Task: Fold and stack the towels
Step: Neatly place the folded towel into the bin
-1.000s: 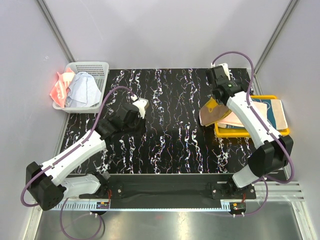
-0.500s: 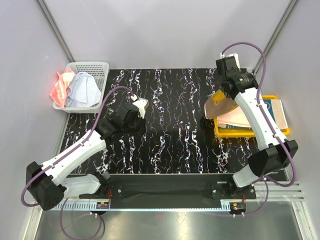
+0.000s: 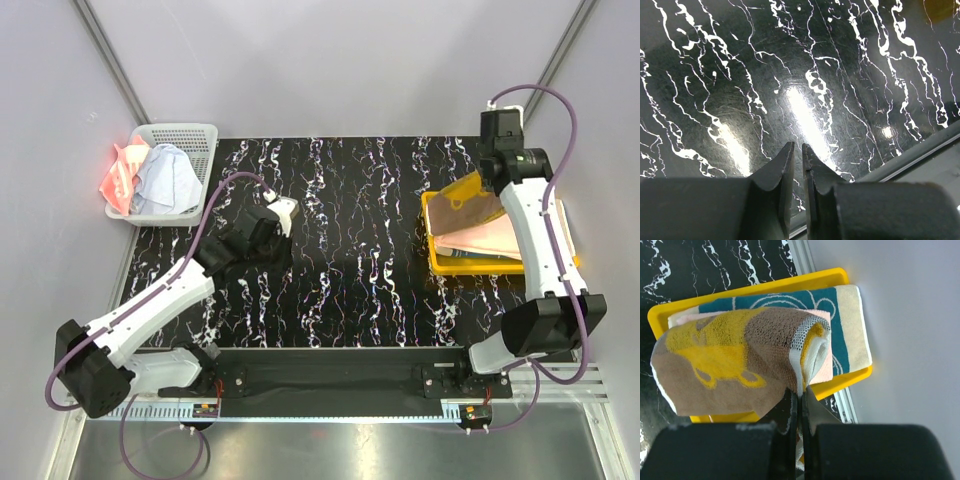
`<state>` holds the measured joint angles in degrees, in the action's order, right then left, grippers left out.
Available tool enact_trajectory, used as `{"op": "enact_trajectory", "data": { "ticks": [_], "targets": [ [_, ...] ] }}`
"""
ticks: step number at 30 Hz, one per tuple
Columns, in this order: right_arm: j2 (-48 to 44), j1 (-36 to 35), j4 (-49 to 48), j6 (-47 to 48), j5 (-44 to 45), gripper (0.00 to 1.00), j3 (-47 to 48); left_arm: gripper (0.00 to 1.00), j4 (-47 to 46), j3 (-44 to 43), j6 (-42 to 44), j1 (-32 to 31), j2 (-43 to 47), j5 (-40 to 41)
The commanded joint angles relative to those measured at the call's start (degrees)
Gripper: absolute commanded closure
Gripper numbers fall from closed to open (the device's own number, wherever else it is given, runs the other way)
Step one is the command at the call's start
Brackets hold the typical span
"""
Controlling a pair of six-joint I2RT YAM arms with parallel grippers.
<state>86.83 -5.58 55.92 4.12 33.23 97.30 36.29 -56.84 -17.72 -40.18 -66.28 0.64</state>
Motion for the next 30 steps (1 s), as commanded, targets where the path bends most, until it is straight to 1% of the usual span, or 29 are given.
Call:
{"op": "enact_trajectory", "data": {
  "ticks": [1,5,7,8,10,11,14,15,17,18,21,24,30],
  "targets": [
    [-2.01,3.73,-5.73,1.50,-6.05,1.00,-2.72,0.84,-2.37,0.24,0.93,0.28,-0.69,-2.31],
    [-0.35,8.21,-10.29,0.45,-9.32,1.00,-8.33,0.84,-2.63,0.33,0.93,0.19,-0.95,-2.75],
    [1.32,10.06,-11.62,-0.34,-9.76,0.94,-9.84,0.84,-2.63,0.41,0.93,0.28,-1.13,-3.02],
    [2.02,10.76,-12.23,-1.38,-9.85,0.85,-10.98,0.84,-2.72,0.41,0.93,0.28,-1.22,-3.28],
    [4.05,12.43,-12.24,-2.71,-8.72,0.72,-11.34,0.84,-2.72,0.50,1.02,0.28,-1.31,-3.46],
    [4.75,12.87,-11.54,-3.76,-8.45,0.55,-11.08,0.84,-2.81,0.50,1.02,0.19,-1.39,-3.63],
    [6.51,13.41,-10.49,-6.48,-8.62,0.39,-10.29,0.84,-2.72,0.59,1.02,0.28,-1.22,-3.63],
    [6.43,13.41,-10.31,-7.02,-8.97,0.28,-10.02,0.84,-2.81,0.59,1.02,0.28,-1.13,-3.37],
    [5.99,13.41,-9.87,-8.94,-9.41,0.20,-9.50,0.84,-2.89,0.59,1.10,0.28,-1.04,-3.28],
    [5.55,13.41,-9.61,-9.82,-9.33,0.13,-9.23,0.84,-2.81,0.59,1.10,0.28,-1.04,-3.19],
    [4.23,13.32,-7.85,-13.08,-11.07,0.04,-8.35,0.84,-2.89,0.50,1.10,0.28,-0.96,-3.02],
    [1.52,12.71,-8.90,-15.63,-13.98,0.01,-9.93,0.84,-2.98,0.41,1.10,0.37,-0.96,-2.67],
    [-3.32,9.98,-13.29,-19.76,-17.49,0.00,-15.02,0.84,-3.16,0.50,1.02,0.72,-0.78,-1.88]
  ]
}}
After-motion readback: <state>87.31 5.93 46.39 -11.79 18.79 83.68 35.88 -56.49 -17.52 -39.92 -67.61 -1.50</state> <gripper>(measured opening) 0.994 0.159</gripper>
